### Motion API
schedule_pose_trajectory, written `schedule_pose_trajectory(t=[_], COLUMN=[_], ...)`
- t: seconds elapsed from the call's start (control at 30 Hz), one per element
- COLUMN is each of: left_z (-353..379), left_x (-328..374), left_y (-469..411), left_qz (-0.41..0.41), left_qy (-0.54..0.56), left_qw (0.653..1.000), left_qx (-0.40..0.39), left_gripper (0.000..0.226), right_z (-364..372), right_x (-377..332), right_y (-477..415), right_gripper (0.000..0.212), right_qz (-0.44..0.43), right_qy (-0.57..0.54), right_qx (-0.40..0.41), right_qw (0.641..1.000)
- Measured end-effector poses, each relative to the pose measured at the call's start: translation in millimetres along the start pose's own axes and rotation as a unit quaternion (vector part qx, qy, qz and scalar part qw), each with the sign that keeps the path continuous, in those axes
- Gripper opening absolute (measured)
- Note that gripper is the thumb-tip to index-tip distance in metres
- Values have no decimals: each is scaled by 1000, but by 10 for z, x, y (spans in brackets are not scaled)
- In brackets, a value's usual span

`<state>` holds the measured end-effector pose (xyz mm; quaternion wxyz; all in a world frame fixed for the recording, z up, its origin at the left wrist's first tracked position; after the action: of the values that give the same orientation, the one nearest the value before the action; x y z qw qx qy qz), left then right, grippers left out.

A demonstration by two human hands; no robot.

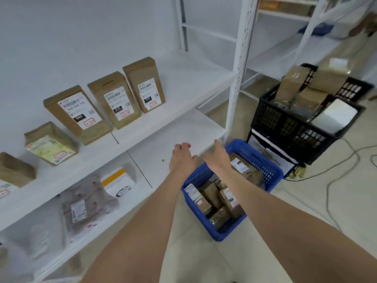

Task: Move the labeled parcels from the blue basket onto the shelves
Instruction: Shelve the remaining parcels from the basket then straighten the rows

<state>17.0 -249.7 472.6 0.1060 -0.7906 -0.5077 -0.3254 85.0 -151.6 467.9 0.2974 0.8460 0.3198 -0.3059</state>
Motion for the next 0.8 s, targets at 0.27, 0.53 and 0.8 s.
schedule_pose_trajectory(t=[0.27,0.53,0.8], left_z=[924,1773,2833], left_x=[480,629,544], left_y=[-320,-1155,-2140], left_qz=[-2,-38,-116], left_qy=[-15,9,28], left_qw=[999,998,988], left_qx=[-44,-54,-97], left_gripper=[42,43,43], right_z=[-470,-623,-486], right_x=[849,1463,2162], right_y=[-565,-1580,-2857], right_gripper=[72,65,66], right_qz=[46,70,102], right_qy=[17,46,99], right_qx=[-13,-43,-101], right_qw=[999,996,985])
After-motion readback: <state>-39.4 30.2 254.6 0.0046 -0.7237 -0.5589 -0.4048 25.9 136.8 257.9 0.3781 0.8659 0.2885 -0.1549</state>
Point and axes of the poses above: each hand's wrist, its own y-axis away from the middle knuckle, its own z-axis out of the palm, x = y × z, the point moved 2 cm from there along -y, towards the middle knuckle, and after that the axes turned 10 degrees about y, right-handed, at the moved point
